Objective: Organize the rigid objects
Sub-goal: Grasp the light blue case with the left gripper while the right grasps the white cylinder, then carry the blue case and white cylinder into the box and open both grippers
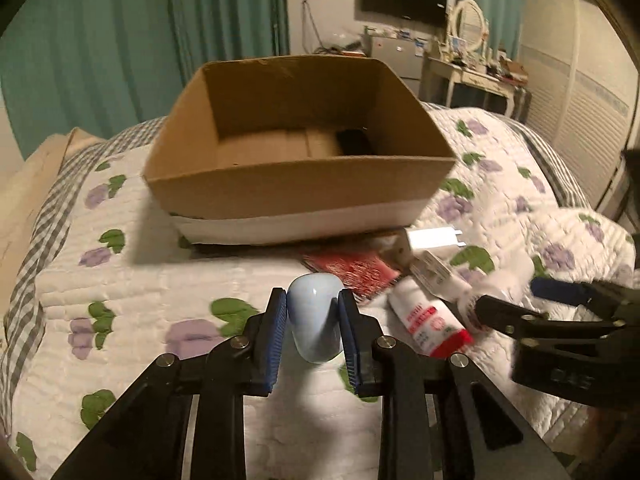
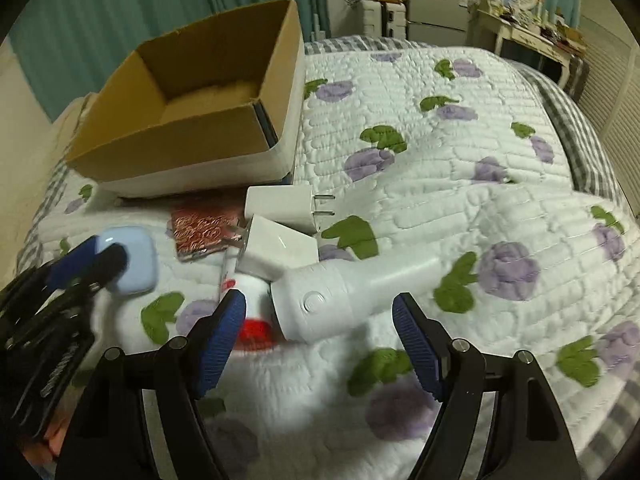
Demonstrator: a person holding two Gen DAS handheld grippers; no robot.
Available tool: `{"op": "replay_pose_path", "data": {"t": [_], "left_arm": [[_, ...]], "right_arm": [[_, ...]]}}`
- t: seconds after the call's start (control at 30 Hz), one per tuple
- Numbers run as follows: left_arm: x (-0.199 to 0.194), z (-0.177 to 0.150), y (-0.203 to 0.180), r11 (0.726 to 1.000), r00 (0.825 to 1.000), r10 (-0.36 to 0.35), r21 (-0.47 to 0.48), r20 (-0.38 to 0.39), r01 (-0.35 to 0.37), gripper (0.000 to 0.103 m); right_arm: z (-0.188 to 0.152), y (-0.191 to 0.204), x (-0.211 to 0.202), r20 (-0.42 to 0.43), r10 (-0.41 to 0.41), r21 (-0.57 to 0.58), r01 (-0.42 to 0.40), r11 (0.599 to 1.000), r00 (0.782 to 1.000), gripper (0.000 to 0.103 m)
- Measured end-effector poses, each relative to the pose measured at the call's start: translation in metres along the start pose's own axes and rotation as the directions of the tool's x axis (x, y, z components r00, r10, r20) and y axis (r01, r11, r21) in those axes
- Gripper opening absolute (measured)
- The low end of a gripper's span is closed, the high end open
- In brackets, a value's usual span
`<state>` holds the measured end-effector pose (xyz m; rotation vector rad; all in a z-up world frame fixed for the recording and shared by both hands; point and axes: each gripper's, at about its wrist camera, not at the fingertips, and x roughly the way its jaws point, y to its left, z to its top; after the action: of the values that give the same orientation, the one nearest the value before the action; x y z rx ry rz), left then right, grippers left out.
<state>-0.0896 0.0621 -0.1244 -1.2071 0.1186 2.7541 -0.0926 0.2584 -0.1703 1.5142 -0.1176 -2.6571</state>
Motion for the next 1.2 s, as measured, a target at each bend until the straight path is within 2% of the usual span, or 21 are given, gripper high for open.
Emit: {"op": "replay_pose_path", "data": {"t": [0.13, 0.23, 0.3, 0.33, 0.37, 0.53, 0.67, 0.8, 1.0, 1.2], "left_arm": [[0.004, 0.003, 0.004, 1.0, 1.0, 0.001, -0.021, 0.001, -0.001, 0.026], [0.006, 0.004, 0.003, 1.0, 1.0, 0.002, -0.016, 0.001, -0.002, 0.026], [0.006, 0.004, 0.003, 1.0, 1.0, 0.003, -0.011, 0.003, -0.003, 0.026], [0.005, 0.004, 0.003, 1.0, 1.0, 0.002, -0.011, 0.004, -0.002, 0.026], [0.005, 0.004, 0.004, 1.0, 1.0, 0.0, -0.013, 0.004, 0.0, 0.026], [0.002, 0.004, 0.006, 1.0, 1.0, -0.002, -0.022, 0.011, 0.002, 0.026], [-0.005, 0.006, 0.008, 0.999, 1.0, -0.005, -0.033, 0.028, 0.006, 0.025], [-0.017, 0.011, 0.014, 0.998, 0.999, -0.016, -0.055, 0.052, 0.019, 0.025], [-0.038, 0.036, 0.034, 0.993, 0.995, -0.015, -0.111, 0.1, 0.026, 0.025], [-0.05, 0.076, 0.058, 0.989, 0.99, 0.008, -0.145, 0.143, 0.013, 0.025]], "right_arm": [[0.004, -0.004, 0.016, -0.006, -0.062, 0.1, 0.062, 0.993, 0.998, 0.075], [0.003, -0.007, 0.028, -0.028, -0.049, 0.157, 0.053, 0.986, 0.998, 0.074], [0.0, -0.007, 0.029, -0.013, -0.045, 0.157, 0.047, 0.987, 0.999, 0.071], [-0.002, -0.006, 0.027, 0.0, -0.036, 0.147, 0.036, 0.988, 0.999, 0.062], [-0.004, -0.005, 0.023, 0.015, -0.022, 0.133, 0.02, 0.991, 1.0, 0.059], [-0.011, 0.001, 0.004, 0.068, -0.015, 0.055, 0.011, 0.998, 0.998, 0.057], [-0.014, 0.012, -0.021, 0.136, -0.028, -0.05, 0.035, 0.998, 0.99, 0.057], [-0.006, 0.028, -0.047, 0.195, 0.01, -0.099, 0.009, 0.995, 0.981, 0.057], [0.035, 0.061, -0.077, 0.285, 0.082, -0.217, -0.019, 0.976, 0.955, 0.057], [0.09, 0.091, -0.084, 0.371, 0.135, -0.319, -0.011, 0.948, 0.919, 0.057]]}}
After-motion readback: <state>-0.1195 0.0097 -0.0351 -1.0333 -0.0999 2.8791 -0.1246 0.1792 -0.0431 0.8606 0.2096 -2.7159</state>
